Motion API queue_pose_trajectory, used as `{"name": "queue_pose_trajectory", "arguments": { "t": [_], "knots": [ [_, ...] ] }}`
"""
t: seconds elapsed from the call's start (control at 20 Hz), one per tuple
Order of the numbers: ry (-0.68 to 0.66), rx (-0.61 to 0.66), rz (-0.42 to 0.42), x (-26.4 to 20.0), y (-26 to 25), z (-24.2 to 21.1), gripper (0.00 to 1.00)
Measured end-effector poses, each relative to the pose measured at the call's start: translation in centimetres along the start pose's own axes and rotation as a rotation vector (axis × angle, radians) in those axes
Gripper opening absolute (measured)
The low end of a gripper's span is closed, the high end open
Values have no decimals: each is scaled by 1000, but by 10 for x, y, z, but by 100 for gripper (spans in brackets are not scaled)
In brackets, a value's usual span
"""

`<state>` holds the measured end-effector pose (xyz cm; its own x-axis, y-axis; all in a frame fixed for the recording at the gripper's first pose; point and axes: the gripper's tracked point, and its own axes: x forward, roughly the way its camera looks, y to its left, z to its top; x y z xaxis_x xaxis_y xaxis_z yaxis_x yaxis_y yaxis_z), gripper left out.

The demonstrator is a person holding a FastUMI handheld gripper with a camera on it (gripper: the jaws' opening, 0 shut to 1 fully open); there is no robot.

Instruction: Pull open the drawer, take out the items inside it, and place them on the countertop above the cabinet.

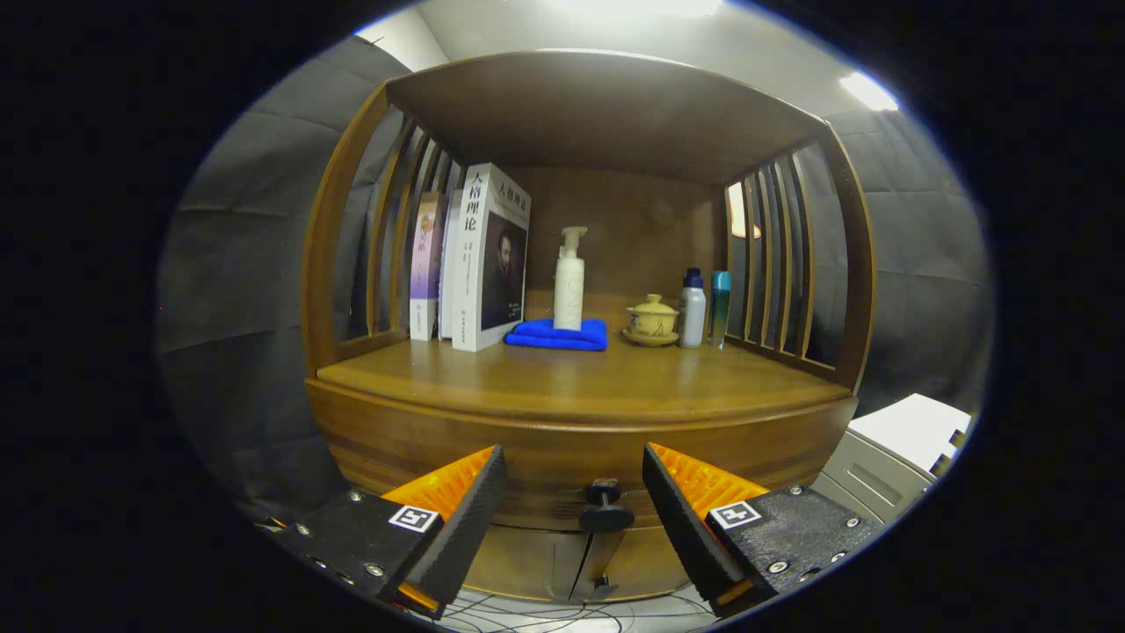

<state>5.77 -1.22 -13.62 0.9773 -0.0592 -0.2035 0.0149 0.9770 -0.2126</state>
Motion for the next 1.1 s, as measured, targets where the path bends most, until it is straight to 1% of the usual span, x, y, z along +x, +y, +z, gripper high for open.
{"name": "queue_pose_trajectory", "arguments": {
  "t": [0.3,0.5,0.6,0.8,0.9,1.1],
  "knots": [
    [68,-34,-47,5,-12,-40,94],
    [75,13,-71,12,-27,-47,90],
    [75,40,-73,17,-32,-49,84],
    [71,89,-36,27,-27,-51,61],
    [69,100,-40,28,-28,-51,50],
    [46,141,-65,28,-29,-51,43]
  ]
}}
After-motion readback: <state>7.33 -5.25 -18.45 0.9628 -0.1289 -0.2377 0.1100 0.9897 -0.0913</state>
